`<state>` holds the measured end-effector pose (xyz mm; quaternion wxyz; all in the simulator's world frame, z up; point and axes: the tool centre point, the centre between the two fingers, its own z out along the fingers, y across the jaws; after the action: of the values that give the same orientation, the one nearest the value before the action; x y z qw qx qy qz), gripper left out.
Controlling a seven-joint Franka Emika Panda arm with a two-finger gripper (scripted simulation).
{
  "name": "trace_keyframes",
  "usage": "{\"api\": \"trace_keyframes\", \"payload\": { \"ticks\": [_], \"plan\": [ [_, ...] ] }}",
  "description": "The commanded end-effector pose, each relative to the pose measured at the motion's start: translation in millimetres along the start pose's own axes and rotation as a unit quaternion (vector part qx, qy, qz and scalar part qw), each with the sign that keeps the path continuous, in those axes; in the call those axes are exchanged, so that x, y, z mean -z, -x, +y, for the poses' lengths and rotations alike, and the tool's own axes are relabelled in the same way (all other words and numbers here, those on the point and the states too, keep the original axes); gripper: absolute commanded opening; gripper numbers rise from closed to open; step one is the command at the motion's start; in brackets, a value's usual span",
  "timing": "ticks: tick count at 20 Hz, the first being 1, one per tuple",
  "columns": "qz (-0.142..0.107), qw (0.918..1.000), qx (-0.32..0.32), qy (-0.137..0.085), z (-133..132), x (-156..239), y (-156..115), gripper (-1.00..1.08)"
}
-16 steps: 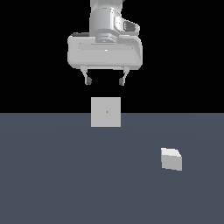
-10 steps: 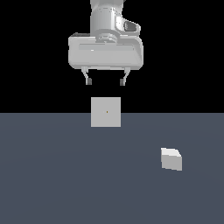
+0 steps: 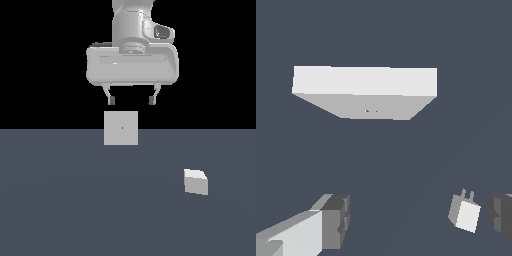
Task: Plug the charger into the wall socket.
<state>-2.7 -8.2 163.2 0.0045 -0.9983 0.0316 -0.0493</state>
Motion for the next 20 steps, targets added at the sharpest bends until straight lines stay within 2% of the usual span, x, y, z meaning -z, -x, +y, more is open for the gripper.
{"api": "trace_keyframes", "payload": {
  "ticks": [1, 12, 20],
  "plan": [
    [0.006, 0.9999, -0.014, 0.003, 11, -8, 8, 1.00],
    [0.041, 0.9948, -0.091, 0.019, 71, -55, 53, 1.00],
    [0.059, 0.9893, -0.130, 0.028, 99, -80, 77, 1.00]
  ]
}}
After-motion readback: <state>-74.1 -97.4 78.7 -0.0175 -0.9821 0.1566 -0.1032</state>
